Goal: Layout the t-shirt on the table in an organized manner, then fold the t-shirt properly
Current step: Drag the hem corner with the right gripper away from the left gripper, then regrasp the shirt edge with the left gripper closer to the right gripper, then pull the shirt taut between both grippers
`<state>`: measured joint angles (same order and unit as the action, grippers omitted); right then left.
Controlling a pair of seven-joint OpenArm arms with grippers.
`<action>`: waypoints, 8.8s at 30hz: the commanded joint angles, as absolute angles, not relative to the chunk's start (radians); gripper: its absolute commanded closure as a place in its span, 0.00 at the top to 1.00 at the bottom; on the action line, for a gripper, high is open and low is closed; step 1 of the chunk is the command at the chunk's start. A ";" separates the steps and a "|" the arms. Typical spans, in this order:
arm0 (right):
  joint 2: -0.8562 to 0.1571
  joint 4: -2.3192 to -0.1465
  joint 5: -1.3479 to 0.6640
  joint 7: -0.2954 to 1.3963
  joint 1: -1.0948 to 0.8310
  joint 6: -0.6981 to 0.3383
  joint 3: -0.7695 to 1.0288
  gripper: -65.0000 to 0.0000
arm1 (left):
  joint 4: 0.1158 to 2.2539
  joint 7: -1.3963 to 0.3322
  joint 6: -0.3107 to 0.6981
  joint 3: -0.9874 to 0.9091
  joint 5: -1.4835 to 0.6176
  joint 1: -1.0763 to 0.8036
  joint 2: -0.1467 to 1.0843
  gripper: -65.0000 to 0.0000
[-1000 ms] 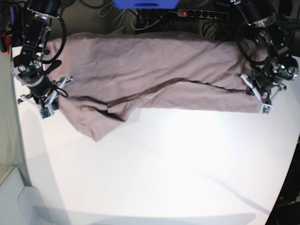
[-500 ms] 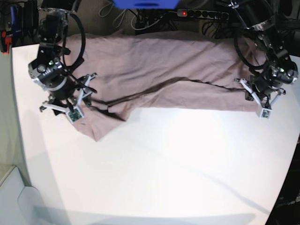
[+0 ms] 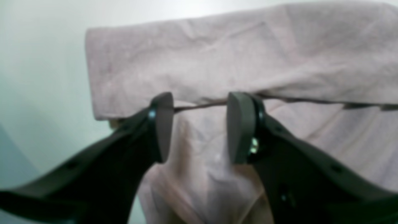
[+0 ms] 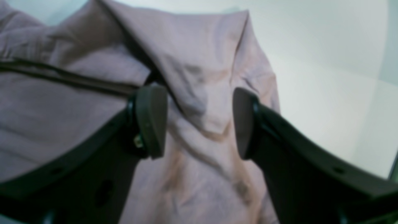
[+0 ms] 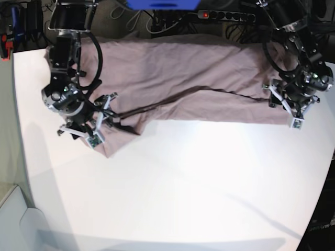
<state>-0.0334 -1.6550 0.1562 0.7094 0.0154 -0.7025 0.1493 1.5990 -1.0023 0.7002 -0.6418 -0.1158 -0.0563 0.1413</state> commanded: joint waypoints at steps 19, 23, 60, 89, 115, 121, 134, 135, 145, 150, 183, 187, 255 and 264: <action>-0.042 -1.438 0.147 0.625 0.119 -0.698 0.156 0.22 | 1.626 -0.974 0.698 -0.638 -0.127 -0.162 0.156 0.01; -0.042 -1.442 0.147 0.624 0.122 -0.698 0.156 0.10 | 1.612 -0.974 0.698 -0.636 -0.125 -0.165 0.156 0.01; -0.140 -1.093 0.148 0.579 0.539 -0.698 0.159 0.00 | 1.425 -0.872 0.698 -0.634 -0.127 -0.163 0.154 0.01; -0.133 -1.483 0.145 0.651 0.283 -0.698 0.255 0.51 | 1.426 -0.875 0.698 -0.634 -0.128 -0.156 0.154 0.01; -0.056 -1.388 0.145 0.650 0.087 -0.698 0.254 0.00 | 1.598 -0.952 0.698 -0.636 -0.125 -0.068 0.162 0.01; -0.058 -1.389 0.145 0.650 0.085 -0.698 0.254 0.00 | 1.472 -0.845 0.698 -0.639 -0.007 -0.027 0.163 0.01; -0.073 -1.383 0.147 0.650 0.077 -0.698 0.254 0.00 | 1.233 -0.677 0.698 -0.645 0.021 0.171 0.225 0.01; -0.074 -1.379 0.147 0.650 0.077 -0.698 0.254 0.00 | 1.221 -0.673 0.698 -0.645 0.021 0.196 0.225 0.01; -0.107 -1.351 0.147 0.650 0.058 -0.698 0.255 0.00 | 0.951 -0.506 0.698 -0.642 0.016 0.412 0.266 0.01; -0.119 -1.353 0.147 0.651 0.058 -0.698 0.255 0.00 | 1.112 -0.630 0.698 -0.645 0.013 0.423 0.259 0.01; -0.061 -1.503 0.147 0.661 0.147 -0.698 0.182 0.46 | 1.311 -0.722 0.698 -0.558 -0.142 -0.038 0.154 0.01; -0.042 -1.500 0.147 0.659 0.177 -0.698 0.131 0.46 | 1.311 -0.722 0.698 -0.556 -0.142 -0.038 0.153 0.01; -0.127 -1.213 0.148 0.564 0.277 -0.698 0.130 0.00 | 1.307 -0.714 0.698 -0.561 -0.142 -0.038 0.206 0.01; -0.145 -1.213 0.148 0.619 0.260 -0.698 0.131 0.39 | 1.310 -0.714 0.698 -0.561 -0.139 -0.036 0.213 0.01</action>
